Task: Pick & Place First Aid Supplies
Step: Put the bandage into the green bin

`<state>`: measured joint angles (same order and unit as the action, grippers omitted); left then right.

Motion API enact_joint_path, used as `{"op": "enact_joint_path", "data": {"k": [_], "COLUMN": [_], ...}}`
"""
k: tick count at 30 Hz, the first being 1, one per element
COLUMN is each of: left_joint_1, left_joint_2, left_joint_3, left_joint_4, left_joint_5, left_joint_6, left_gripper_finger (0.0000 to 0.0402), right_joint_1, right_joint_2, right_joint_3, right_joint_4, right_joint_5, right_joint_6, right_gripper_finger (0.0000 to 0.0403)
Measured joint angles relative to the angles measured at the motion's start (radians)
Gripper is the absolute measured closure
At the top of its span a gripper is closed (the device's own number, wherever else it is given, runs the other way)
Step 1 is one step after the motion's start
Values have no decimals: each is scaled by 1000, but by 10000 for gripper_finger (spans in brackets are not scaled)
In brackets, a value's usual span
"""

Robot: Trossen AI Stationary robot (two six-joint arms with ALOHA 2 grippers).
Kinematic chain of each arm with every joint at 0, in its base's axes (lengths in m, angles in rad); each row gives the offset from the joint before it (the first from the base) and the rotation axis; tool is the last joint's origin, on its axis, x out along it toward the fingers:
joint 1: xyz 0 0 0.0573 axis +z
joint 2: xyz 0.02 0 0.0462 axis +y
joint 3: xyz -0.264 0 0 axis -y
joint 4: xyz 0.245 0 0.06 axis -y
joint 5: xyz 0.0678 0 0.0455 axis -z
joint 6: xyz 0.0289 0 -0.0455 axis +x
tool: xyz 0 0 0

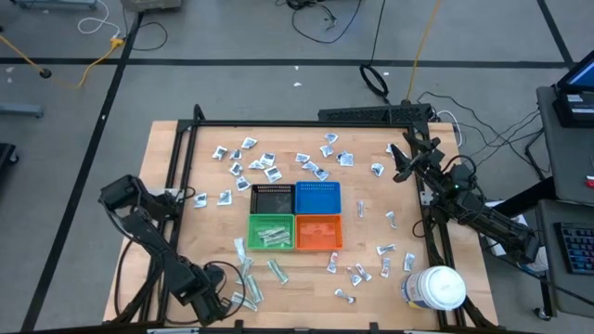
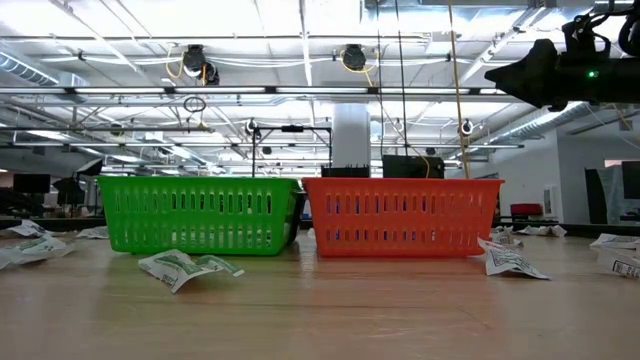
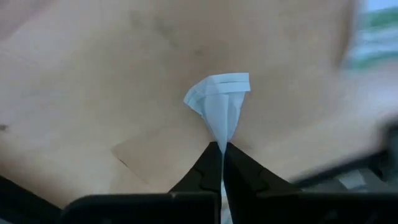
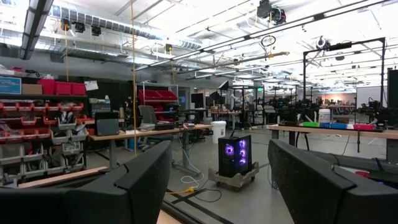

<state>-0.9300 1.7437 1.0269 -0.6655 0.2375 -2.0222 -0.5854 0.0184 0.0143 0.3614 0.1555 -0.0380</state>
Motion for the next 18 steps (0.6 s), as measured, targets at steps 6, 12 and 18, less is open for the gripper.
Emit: {"op": "enact_joint_path", "data": {"k": [6, 12, 18], "left_joint_1": [17, 36, 47], "left_joint_2": [-96, -179, -217], "left_joint_3": [0, 1, 1], "left_joint_4": [-95, -168, -207], "left_joint_5": [-12, -31, -31], "left_joint_6": [-2, 4, 29], "left_gripper_finger": [396, 397, 398], "right_joint_1": [0, 0, 0], "right_joint_2": [0, 0, 0], "right_joint_3": [0, 0, 0], "right_joint_4": [0, 0, 0], "right_joint_5": [0, 0, 0], "right_joint_6": [0, 0, 0], "right_gripper_finger": [140, 140, 140]}}
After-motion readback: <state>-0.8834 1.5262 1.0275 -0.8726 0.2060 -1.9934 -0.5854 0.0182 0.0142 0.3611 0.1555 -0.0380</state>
